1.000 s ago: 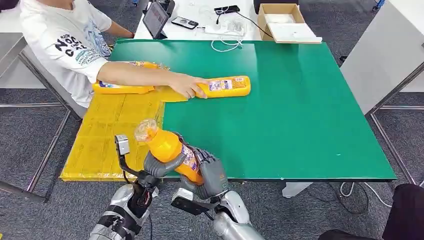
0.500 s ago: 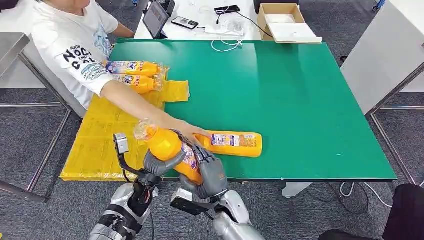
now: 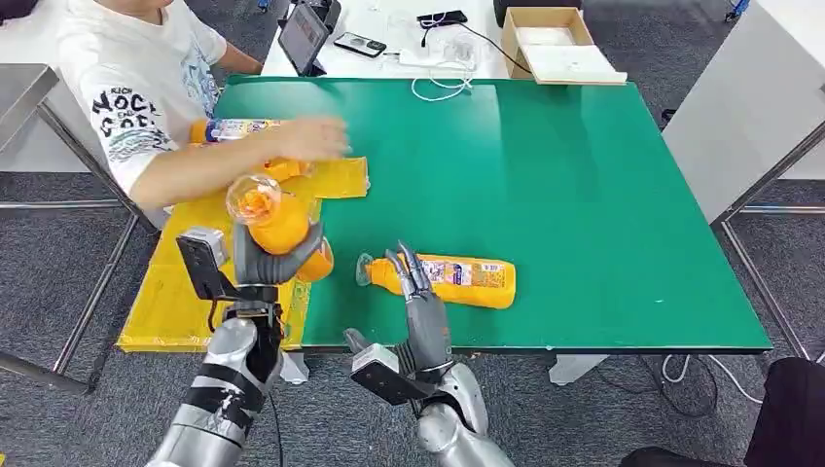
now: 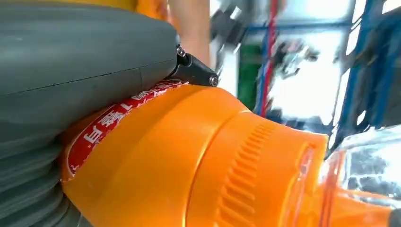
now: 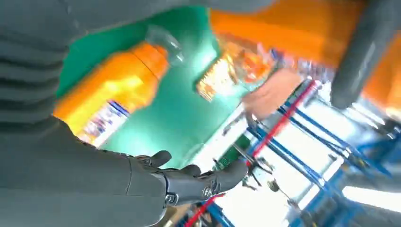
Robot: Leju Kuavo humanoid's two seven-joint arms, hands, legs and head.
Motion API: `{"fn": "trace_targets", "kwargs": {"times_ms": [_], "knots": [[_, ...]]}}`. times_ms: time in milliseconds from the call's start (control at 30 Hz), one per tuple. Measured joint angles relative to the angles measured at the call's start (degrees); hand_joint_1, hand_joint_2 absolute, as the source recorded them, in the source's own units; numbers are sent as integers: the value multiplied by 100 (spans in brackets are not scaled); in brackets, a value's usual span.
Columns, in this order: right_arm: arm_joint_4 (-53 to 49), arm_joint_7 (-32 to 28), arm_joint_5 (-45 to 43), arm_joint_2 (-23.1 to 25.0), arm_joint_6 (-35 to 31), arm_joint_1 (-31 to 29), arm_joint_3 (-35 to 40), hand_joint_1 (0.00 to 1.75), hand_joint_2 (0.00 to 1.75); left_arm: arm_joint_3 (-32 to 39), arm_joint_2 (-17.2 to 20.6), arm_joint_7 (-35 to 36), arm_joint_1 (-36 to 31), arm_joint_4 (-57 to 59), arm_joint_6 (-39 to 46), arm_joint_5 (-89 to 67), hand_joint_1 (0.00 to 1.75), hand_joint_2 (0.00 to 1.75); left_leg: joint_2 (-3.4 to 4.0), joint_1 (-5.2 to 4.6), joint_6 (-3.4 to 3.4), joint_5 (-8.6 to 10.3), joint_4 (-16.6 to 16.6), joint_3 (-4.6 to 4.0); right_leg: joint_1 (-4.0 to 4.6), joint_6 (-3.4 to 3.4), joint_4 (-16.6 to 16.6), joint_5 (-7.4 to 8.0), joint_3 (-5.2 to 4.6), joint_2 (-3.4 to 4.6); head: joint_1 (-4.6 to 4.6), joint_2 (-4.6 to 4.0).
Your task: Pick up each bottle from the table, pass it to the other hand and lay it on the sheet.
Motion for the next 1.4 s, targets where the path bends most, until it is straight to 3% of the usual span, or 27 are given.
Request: {"fn": "trace_targets", "kwargs": {"times_ms": [500,633,700,833,1000,1400], "knots": [[-524,-158,-573,-20,120,57,87,0,0,597,87,-441,-529,41,1524,-1249,175,175,-3,0,0,0,0,-4,0,0,1,0,-2,0,2,0],[-938,-420,-992,-26,-177,189,72,0,0,586,227,66,-635,186,2680,-3467,175,175,-3,-1,0,0,0,-4,-1,0,1,-1,-4,0,0,0],[-1126,-420,-1034,-41,-182,228,68,0,0,586,302,484,-754,517,2850,-4743,175,175,-4,-1,0,0,0,-4,-2,0,0,-1,-3,0,2,0],[-1396,-439,-1165,-61,-160,276,66,0,0,546,530,1478,-1043,1583,2887,-7138,175,175,5,-1,0,0,0,-1,-1,-1,0,1,-4,5,2,0],[-1521,-446,-1298,-66,-66,273,66,0,0,362,822,2191,-1413,2923,2841,-8337,175,175,17,1,-1,1,0,2,0,-1,2,2,-5,12,0,0],[-1549,-455,-1412,-68,22,268,90,0,0,33,1152,2214,-1742,4247,1809,-8370,175,175,12,1,-1,1,0,-3,0,-1,2,1,-5,11,2,0]]}}
